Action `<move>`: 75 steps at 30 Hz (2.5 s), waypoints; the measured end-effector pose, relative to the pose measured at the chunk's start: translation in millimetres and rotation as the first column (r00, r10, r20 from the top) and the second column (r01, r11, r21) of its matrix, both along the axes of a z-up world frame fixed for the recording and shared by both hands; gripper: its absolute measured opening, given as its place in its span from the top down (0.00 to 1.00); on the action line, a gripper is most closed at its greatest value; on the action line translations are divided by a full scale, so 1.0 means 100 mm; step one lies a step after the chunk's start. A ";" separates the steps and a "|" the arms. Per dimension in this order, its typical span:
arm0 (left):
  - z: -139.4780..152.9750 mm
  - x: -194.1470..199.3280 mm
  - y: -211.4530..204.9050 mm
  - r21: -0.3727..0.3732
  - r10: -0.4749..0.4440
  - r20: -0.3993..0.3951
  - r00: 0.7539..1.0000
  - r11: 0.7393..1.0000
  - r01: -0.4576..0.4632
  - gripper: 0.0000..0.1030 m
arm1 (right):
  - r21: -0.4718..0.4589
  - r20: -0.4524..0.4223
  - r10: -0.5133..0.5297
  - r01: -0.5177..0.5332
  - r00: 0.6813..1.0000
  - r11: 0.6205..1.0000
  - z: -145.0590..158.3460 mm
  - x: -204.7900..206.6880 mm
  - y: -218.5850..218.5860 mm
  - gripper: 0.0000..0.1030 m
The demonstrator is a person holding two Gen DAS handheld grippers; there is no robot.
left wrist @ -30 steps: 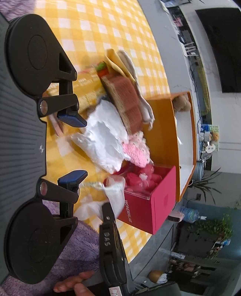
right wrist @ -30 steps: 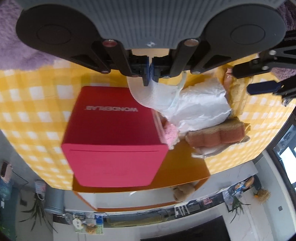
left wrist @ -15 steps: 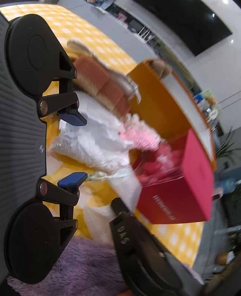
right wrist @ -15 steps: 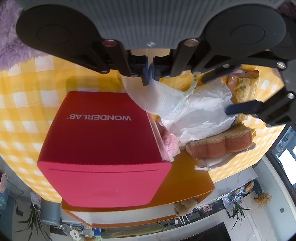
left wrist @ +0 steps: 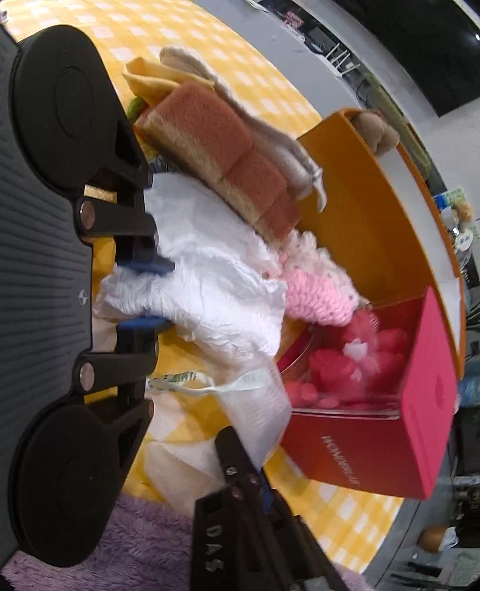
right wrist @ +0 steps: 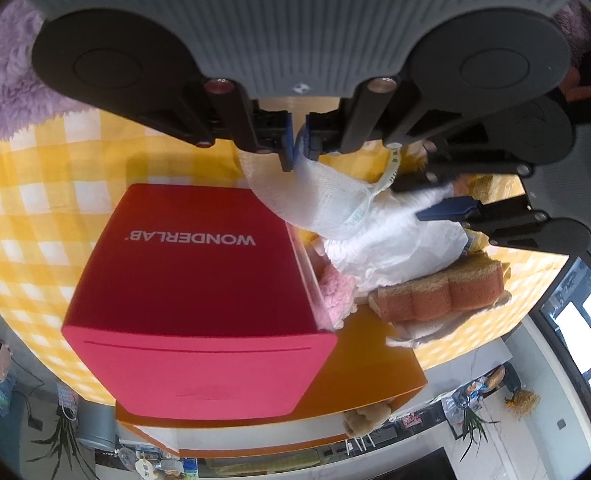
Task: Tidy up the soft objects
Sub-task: 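Close the right tool on the white plastic bag while the left tool grasps the white tissue, then lift the white tissue with the left tool while the right tool holds the plastic bag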
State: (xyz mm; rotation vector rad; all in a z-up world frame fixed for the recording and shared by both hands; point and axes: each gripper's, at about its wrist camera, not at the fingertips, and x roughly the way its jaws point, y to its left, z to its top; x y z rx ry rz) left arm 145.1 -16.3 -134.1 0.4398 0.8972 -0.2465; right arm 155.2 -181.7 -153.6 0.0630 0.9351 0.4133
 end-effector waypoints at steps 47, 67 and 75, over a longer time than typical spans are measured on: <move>0.35 0.11 0.49 -0.467 0.256 -0.250 0.934 0.813 -0.348 0.89 | 0.067 0.131 -0.053 0.045 0.990 0.997 0.32 -0.31 -0.13 0.98; -0.01 0.09 0.07 -0.311 0.054 -0.215 0.975 0.943 -0.120 0.41 | 0.158 0.050 -0.134 0.124 0.990 0.980 0.15 -0.15 -0.28 0.97; -0.04 -0.04 -0.13 -0.157 0.022 -0.120 0.993 0.987 -0.041 0.63 | 0.159 0.052 -0.127 0.117 0.991 0.980 0.14 -0.15 -0.29 0.95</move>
